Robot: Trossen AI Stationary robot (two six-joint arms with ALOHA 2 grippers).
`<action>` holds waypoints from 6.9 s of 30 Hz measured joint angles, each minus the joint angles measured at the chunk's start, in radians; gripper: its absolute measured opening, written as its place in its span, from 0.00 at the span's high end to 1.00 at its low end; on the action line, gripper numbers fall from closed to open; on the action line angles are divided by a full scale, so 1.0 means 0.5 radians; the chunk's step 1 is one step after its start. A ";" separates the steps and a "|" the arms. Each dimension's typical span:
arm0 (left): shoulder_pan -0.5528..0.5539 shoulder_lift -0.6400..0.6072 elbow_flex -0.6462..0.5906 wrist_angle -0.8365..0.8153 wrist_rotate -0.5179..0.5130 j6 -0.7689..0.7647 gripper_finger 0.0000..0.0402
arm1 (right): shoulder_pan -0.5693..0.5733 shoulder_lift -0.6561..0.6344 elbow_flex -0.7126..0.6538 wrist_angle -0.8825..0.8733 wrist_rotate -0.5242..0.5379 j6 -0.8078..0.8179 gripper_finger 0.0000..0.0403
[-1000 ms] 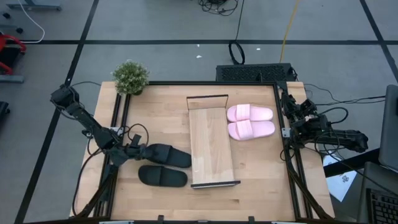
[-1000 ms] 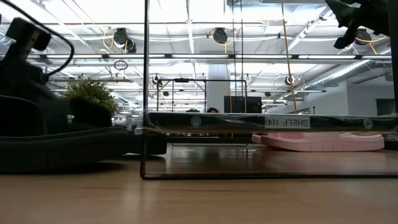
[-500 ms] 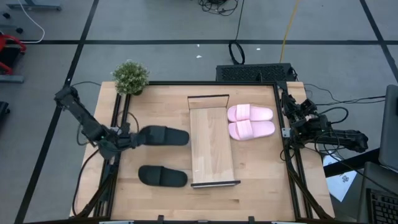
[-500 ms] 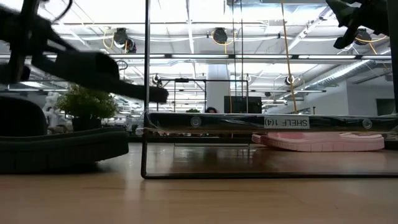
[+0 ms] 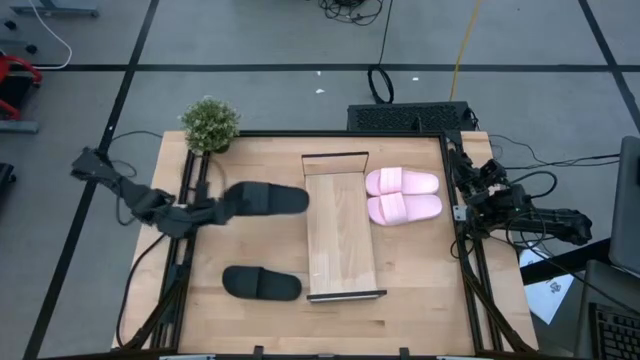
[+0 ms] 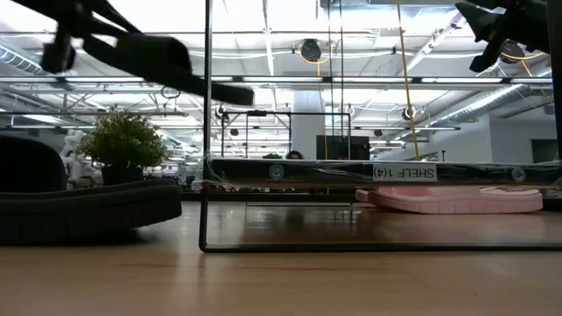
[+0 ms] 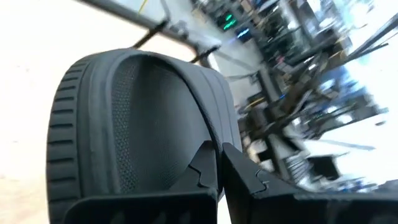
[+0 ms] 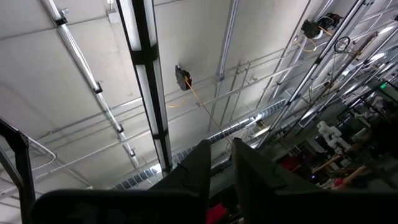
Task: Pick and place slides into the shelf
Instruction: Put the top black slide on the shelf, then put the black slide on the shelf
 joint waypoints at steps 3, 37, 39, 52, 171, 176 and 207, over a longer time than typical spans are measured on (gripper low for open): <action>0.235 0.199 -0.006 0.306 0.248 0.224 1.00 | 0.000 0.002 0.000 -0.007 0.000 0.000 0.87; 1.190 1.964 0.285 2.251 1.060 0.505 1.00 | 0.000 0.002 0.000 -0.039 0.005 -0.007 0.87; 1.215 2.012 0.333 2.251 1.078 0.516 1.00 | 0.000 0.002 0.000 -0.039 0.004 -0.007 0.87; 1.232 2.051 0.351 2.025 1.025 0.450 1.00 | 0.000 0.002 0.000 -0.041 0.002 0.041 0.87; 1.445 1.717 0.353 1.475 0.979 0.975 0.56 | 0.001 0.002 0.000 -0.089 -0.062 0.105 0.87; 1.438 1.517 0.351 1.126 0.929 0.980 0.56 | 0.000 0.002 0.000 -0.097 -0.062 0.079 0.87; -0.191 0.465 0.350 -0.711 1.567 -1.010 0.56 | 0.002 0.005 0.000 -0.138 -0.166 0.109 0.87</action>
